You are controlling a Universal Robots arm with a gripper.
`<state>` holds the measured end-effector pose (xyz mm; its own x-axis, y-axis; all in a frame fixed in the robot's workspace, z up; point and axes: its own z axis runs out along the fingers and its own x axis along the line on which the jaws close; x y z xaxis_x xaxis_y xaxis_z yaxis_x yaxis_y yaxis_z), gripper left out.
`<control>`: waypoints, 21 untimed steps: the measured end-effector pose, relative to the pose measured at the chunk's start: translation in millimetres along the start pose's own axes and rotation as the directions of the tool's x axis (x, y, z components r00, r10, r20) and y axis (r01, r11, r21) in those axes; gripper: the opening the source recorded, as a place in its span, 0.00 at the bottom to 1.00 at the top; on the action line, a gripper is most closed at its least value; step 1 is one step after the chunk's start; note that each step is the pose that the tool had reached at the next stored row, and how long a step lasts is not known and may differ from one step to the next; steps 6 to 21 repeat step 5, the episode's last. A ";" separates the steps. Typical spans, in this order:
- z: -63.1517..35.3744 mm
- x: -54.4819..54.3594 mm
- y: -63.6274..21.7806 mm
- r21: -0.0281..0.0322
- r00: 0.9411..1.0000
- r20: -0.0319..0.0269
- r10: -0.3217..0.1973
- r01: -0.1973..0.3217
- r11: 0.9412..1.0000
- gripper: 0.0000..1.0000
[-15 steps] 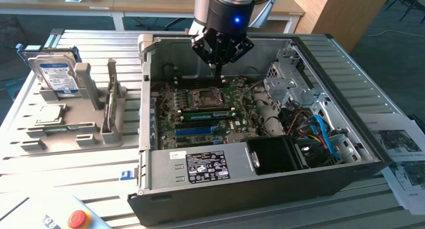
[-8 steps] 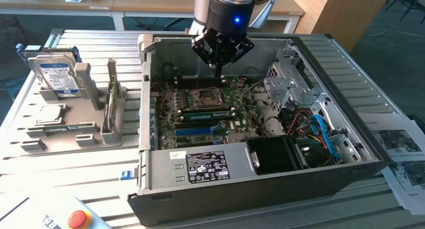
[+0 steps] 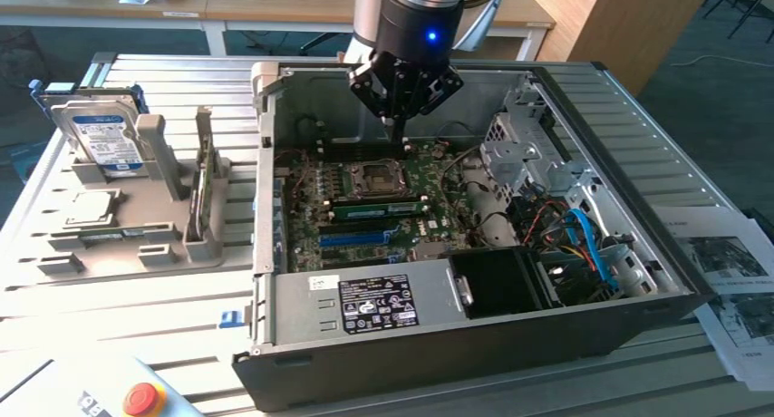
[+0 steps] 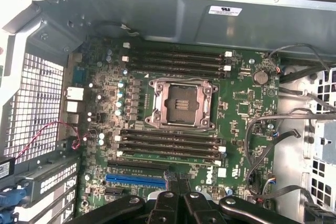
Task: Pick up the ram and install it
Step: 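Press down the ram until it locks into place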
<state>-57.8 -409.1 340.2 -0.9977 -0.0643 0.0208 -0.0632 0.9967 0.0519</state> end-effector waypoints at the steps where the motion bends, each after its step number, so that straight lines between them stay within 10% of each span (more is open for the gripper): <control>1: 0.0 0.0 0.0 0.000 1.000 0.000 0.000 0.000 1.000 0.10; 21: 0.0 0.0 0.0 0.000 1.000 0.000 0.000 0.000 1.000 0.10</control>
